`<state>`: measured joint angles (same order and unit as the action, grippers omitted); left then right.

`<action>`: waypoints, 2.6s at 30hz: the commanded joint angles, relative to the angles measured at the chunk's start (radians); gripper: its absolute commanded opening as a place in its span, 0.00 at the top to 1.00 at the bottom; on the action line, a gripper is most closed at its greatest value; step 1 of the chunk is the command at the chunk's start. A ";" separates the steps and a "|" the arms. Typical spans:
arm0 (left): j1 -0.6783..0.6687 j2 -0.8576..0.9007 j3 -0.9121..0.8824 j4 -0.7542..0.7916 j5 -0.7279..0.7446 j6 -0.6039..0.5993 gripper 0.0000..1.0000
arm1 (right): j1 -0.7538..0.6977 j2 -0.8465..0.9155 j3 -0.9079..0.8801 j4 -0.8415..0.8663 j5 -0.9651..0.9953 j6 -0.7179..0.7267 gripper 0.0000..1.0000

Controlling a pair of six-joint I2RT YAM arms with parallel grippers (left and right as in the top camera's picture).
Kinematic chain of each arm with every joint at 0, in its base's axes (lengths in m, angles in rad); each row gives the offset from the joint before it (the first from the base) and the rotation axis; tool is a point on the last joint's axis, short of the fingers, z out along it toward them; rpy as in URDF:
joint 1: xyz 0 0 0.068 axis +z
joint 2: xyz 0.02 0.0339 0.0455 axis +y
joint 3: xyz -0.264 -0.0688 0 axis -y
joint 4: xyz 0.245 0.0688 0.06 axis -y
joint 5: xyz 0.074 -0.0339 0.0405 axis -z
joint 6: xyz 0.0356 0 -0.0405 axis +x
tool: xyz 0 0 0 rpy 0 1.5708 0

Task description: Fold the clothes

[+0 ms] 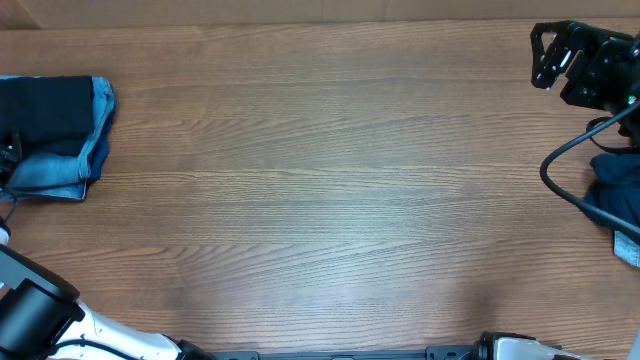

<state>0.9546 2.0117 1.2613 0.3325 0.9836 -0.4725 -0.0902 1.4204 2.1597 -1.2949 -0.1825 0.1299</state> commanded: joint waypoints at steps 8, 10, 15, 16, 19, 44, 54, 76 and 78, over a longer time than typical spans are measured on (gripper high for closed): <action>-0.026 -0.379 0.024 -0.051 0.083 0.004 0.36 | -0.002 -0.003 0.008 0.003 0.006 -0.003 0.00; -0.026 -0.445 0.024 -0.064 0.078 0.005 0.34 | -0.002 -0.003 0.008 0.003 0.006 -0.003 0.00; -0.041 -0.514 0.024 -0.179 0.057 0.029 0.34 | -0.002 -0.004 0.008 0.003 0.006 -0.003 0.00; -0.054 -0.513 0.024 -0.222 0.031 0.057 0.36 | -0.002 -0.003 0.008 0.003 0.006 -0.003 0.00; -0.116 -0.512 0.024 -0.420 -0.174 0.177 0.37 | -0.002 -0.004 0.008 0.003 0.006 -0.003 0.00; -0.361 -0.332 0.050 -0.371 -1.126 0.473 0.45 | -0.002 -0.003 0.008 0.003 0.006 -0.003 0.00; -0.360 -0.071 0.062 -0.098 -1.181 0.488 0.32 | -0.002 -0.004 0.008 0.003 0.006 -0.003 0.00; -0.353 -0.090 0.140 -0.164 -1.166 0.473 0.29 | -0.002 -0.003 0.008 0.003 0.006 -0.003 0.00; -0.351 -0.101 0.177 -0.161 -1.167 0.500 0.31 | -0.002 -0.003 0.008 0.003 0.006 -0.003 0.00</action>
<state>0.5976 1.9915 1.3598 0.1574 -0.1913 -0.0002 -0.0898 1.4204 2.1597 -1.2949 -0.1825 0.1299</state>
